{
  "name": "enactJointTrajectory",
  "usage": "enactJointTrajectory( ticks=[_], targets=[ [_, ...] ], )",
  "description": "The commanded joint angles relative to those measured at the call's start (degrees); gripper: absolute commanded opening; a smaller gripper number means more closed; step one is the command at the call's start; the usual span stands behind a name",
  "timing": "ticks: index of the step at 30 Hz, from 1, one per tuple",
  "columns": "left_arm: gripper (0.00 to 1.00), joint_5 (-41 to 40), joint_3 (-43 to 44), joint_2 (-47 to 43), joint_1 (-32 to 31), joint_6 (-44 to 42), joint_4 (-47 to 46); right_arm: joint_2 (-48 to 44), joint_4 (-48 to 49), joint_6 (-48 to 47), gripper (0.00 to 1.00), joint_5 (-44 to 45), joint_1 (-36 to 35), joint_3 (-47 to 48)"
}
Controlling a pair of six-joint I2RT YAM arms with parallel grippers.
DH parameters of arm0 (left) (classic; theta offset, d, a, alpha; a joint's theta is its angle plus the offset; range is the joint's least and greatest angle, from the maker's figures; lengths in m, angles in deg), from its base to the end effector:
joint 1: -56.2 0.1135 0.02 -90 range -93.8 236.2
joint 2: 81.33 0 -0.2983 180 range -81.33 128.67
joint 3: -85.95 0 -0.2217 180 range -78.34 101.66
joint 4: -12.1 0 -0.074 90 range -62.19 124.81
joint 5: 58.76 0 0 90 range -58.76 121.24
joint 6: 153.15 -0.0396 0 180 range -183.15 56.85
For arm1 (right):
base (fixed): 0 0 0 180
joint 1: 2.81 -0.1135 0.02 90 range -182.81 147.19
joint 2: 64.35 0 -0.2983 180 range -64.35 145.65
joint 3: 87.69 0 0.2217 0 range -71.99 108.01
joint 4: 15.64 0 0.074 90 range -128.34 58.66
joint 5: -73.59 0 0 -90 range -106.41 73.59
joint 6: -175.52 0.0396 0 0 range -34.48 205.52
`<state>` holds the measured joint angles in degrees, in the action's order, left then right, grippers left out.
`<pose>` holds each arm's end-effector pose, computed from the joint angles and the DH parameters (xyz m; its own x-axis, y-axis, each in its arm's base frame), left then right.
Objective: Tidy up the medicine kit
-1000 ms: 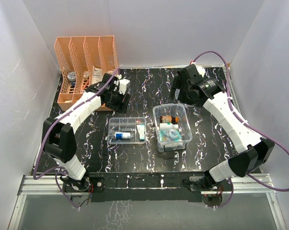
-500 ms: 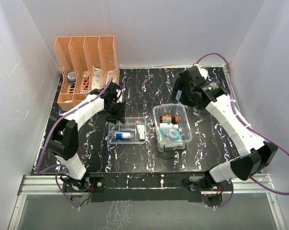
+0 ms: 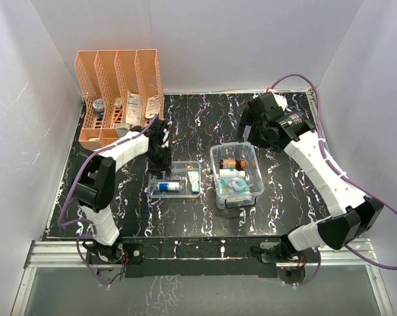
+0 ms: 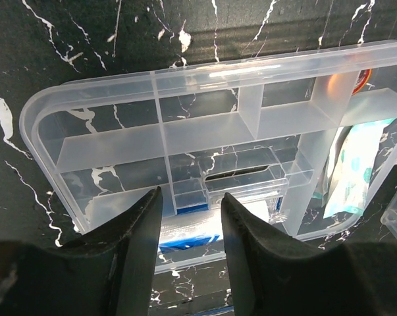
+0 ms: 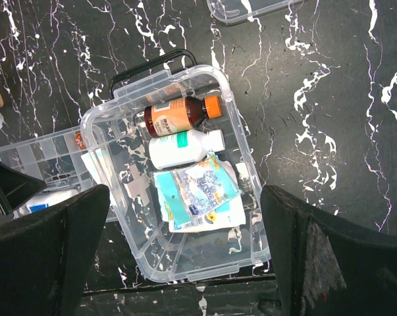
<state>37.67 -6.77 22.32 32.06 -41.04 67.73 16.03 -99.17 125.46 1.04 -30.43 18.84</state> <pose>0.3068 -0.1423 0.2331 -0.9689 0.0244 -0.2462 0.0791 0.9734 -0.2150 0.2088 0.0958 0.4112 -0.7642 0.2914 -0.5755 0.2498 0.9562 0.1524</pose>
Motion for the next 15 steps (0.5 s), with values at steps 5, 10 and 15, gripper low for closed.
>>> enactJointTrajectory(
  ticks=[5, 10, 15],
  targets=[
    [0.39, -1.5, 0.85, 1.61, -0.2, 2.35, 0.93, -2.42, 0.95, -0.12, 0.98, 1.11, 0.33, -0.65],
    [0.38, -0.12, 1.52, 0.91, -0.14, 3.28, 0.76, -2.55, 1.19, -0.13, 0.98, 1.01, 0.33, -0.99],
    [0.38, 0.32, 2.29, 1.04, 0.14, 3.76, 0.2, -2.42, 1.52, -0.12, 0.98, 0.81, 0.28, -1.13]
  ],
)
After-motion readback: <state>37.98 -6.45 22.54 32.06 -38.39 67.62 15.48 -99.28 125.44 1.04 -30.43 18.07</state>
